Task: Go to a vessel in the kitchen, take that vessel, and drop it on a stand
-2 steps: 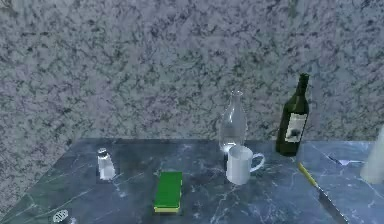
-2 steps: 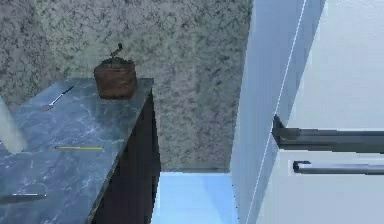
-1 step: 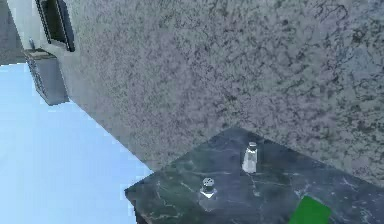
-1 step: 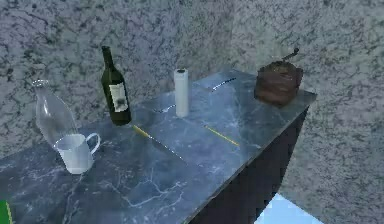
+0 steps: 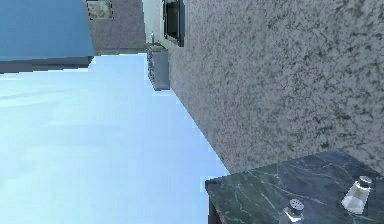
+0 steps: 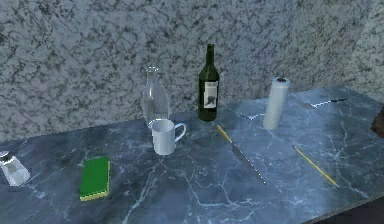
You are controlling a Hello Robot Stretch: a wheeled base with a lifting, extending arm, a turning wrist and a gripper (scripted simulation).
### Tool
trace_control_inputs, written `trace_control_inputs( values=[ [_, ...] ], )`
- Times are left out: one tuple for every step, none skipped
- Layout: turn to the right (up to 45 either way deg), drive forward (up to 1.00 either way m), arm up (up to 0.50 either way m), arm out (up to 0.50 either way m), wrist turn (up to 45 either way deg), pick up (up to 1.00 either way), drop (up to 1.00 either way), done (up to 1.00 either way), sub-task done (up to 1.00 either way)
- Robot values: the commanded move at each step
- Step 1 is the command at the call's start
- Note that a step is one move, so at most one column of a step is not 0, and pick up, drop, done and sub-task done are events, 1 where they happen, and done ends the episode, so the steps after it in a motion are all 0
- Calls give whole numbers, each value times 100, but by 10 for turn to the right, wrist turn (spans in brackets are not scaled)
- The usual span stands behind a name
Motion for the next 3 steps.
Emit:
trace_control_inputs(
  values=[
    [0,0,50,0,0,0,0,0,0],
    [0,0,38,0,0,0,0,0,0],
    [0,0,0,26,0,0,0,0,0]
  ],
)
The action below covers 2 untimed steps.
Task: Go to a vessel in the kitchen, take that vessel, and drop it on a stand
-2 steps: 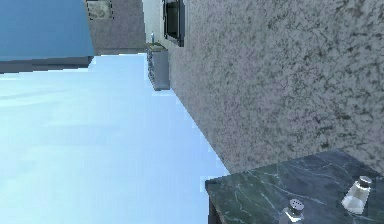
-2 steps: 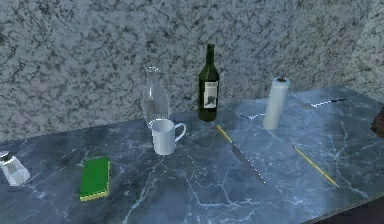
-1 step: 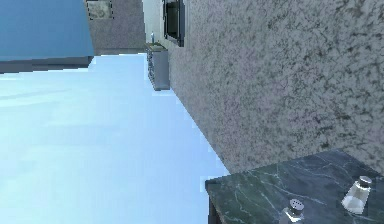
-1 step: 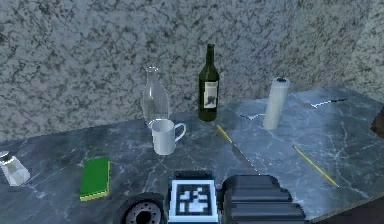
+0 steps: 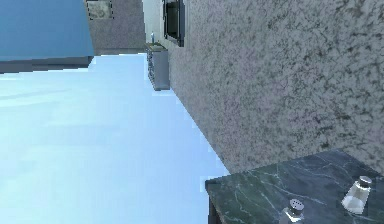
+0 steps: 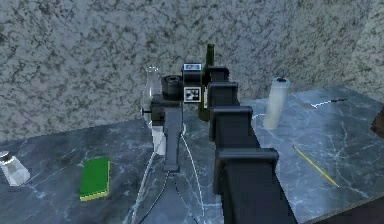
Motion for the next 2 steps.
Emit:
trace_control_inputs(
  values=[
    [0,0,0,0,450,0,0,0,0],
    [0,0,0,0,450,0,0,0,0]
  ],
)
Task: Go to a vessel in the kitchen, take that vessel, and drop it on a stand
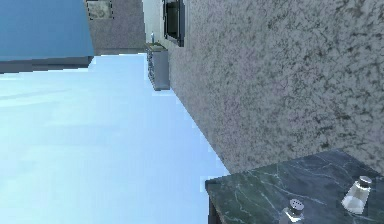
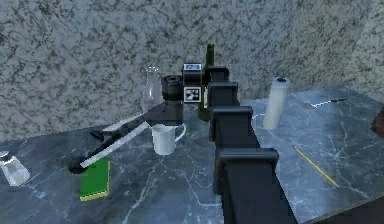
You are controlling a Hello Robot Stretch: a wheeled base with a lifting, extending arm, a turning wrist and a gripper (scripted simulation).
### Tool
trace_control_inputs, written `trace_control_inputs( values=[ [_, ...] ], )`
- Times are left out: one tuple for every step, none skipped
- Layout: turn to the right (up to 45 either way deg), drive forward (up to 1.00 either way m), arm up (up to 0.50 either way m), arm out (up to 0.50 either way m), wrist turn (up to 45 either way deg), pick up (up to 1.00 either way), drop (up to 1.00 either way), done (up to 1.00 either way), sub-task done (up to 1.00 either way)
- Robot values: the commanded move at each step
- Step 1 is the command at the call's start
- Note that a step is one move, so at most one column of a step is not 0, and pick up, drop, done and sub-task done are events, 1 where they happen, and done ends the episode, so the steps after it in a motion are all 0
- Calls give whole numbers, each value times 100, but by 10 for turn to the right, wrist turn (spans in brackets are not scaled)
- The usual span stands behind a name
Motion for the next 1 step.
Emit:
trace_control_inputs(
  values=[
    [0,0,0,0,450,0,0,0,0]
  ],
)
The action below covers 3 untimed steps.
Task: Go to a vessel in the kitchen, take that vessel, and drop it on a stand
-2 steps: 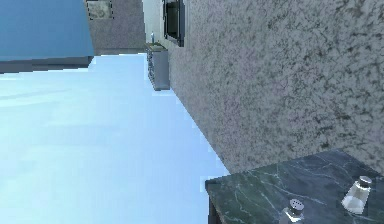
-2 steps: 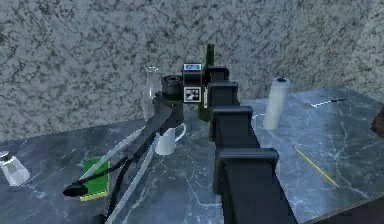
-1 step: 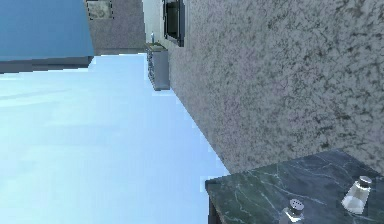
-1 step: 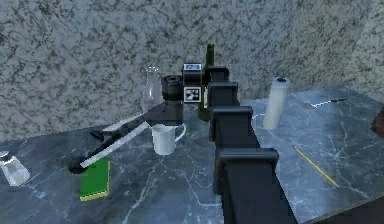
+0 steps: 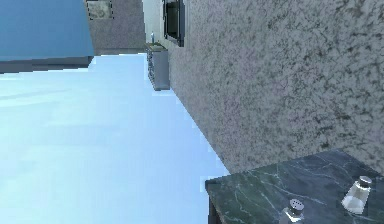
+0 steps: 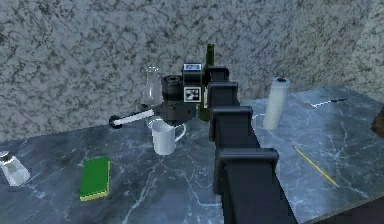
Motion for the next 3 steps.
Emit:
trace_control_inputs(
  values=[
    [0,0,0,0,150,0,0,0,0],
    [0,0,-16,0,0,0,0,0,0],
    [0,0,0,0,0,100,0,0,0]
  ],
)
